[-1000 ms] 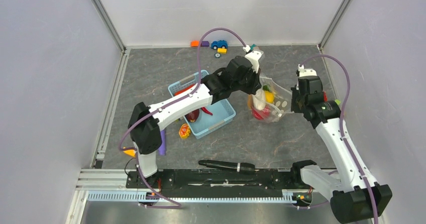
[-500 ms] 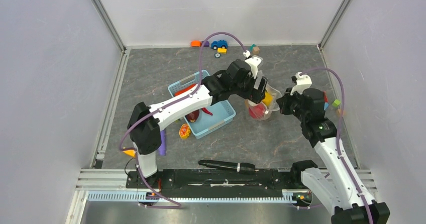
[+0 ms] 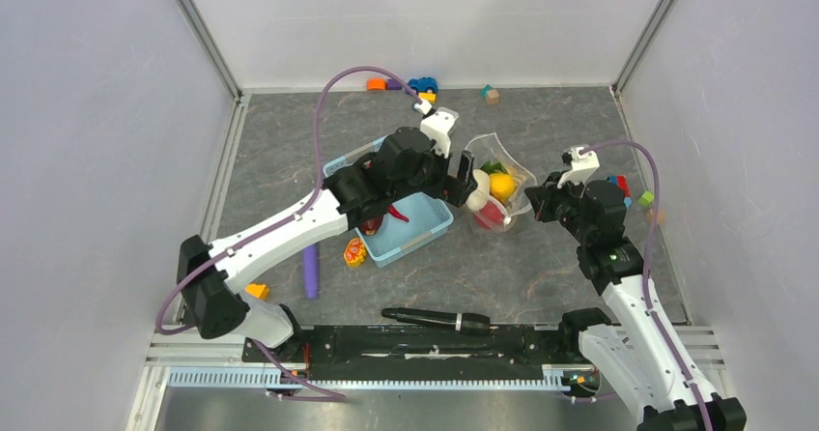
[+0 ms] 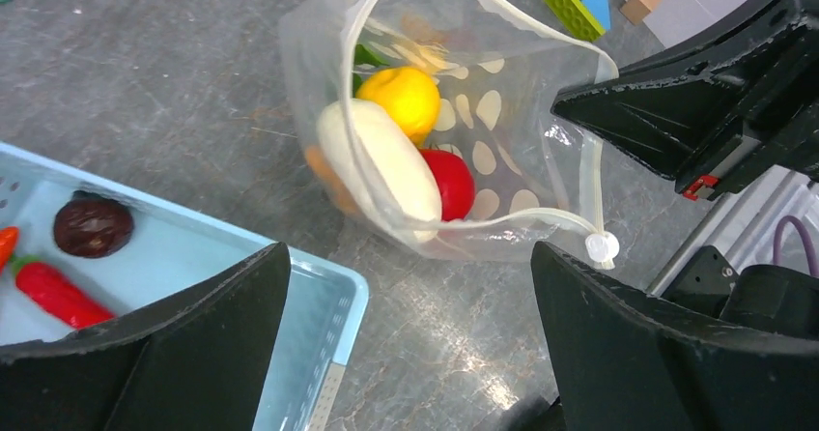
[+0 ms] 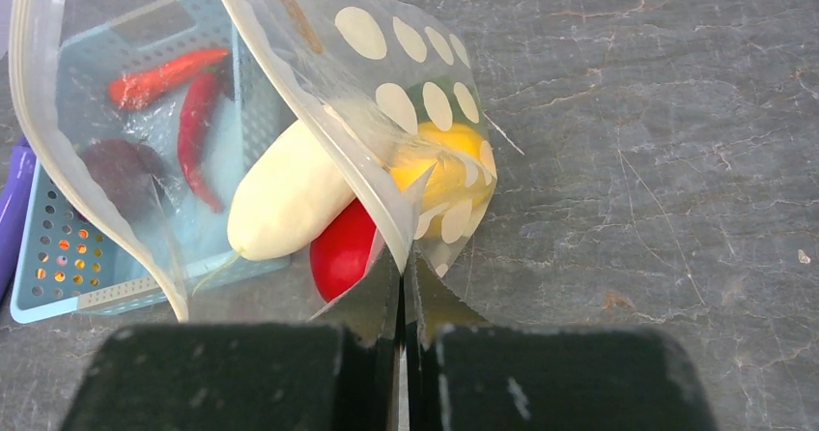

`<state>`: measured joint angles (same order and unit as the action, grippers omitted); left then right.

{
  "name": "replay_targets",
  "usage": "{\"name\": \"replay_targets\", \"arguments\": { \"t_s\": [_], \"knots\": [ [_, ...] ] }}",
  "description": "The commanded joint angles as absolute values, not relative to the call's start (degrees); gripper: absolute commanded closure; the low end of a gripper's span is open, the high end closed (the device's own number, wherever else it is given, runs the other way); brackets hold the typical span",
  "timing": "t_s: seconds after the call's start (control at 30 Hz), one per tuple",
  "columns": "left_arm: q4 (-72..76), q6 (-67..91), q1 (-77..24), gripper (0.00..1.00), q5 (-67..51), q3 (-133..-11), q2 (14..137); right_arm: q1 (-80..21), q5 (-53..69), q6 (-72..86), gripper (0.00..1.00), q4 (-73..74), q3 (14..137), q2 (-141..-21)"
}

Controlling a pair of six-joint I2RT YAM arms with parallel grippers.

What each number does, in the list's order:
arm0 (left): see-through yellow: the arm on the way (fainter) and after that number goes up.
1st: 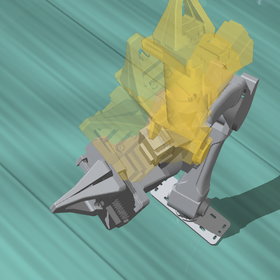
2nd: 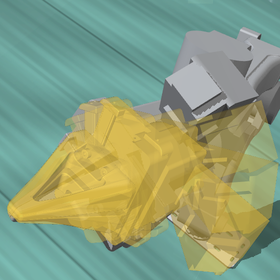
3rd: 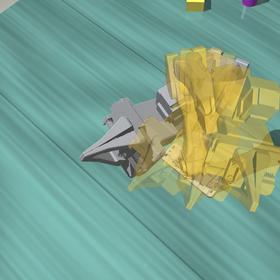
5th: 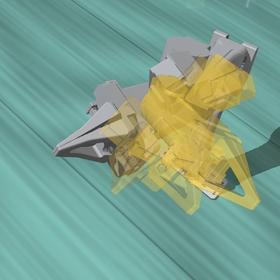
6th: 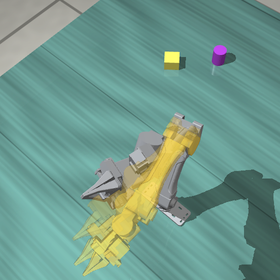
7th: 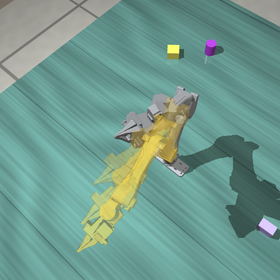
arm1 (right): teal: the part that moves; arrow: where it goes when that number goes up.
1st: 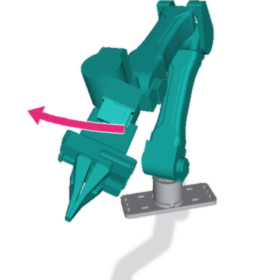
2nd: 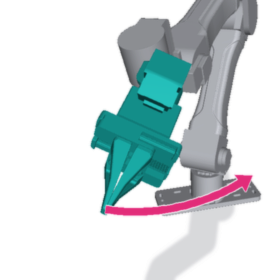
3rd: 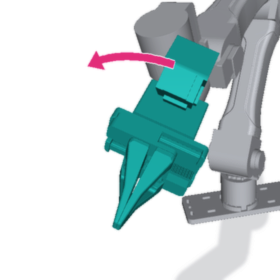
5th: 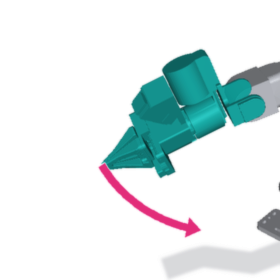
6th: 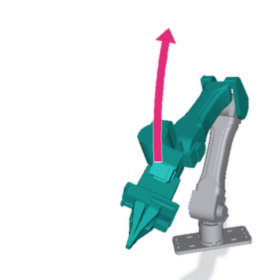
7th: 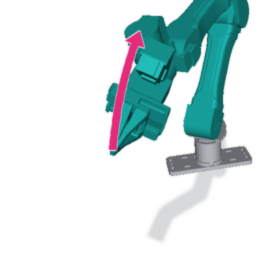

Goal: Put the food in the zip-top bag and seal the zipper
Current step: Adjust the zipper food storage bag at the center of the board, then pick up the fake fruit from the bin.

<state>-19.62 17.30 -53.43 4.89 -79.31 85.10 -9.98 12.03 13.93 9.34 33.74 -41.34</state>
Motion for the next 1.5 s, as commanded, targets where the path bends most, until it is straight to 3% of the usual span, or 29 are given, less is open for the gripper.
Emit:
{"name": "replay_targets", "arguments": {
  "t_s": [0.0,0.27,0.47,1.47],
  "knots": [
    [-16.99,14.68,-53.28,0.0,9.18,-75.67,80.42,-10.02,12.52,14.42,1.0,4.44,32.66,-41.39],
    [-22.74,21.41,-47.1,0.0,19.86,-70.23,78.84,-10.02,11.8,14.16,1.0,3.67,31.78,-40.23],
    [-30.39,30.96,-40.1,0.0,27.24,-71.42,86.06,-10.03,12.04,14.15,1.0,3.34,31.64,-40.1],
    [-38.63,31.77,-36.91,0.01,25.96,-73.43,103.47,-10.02,10.28,13.07,1.0,4.15,31.47,-40.3]
  ]
}}
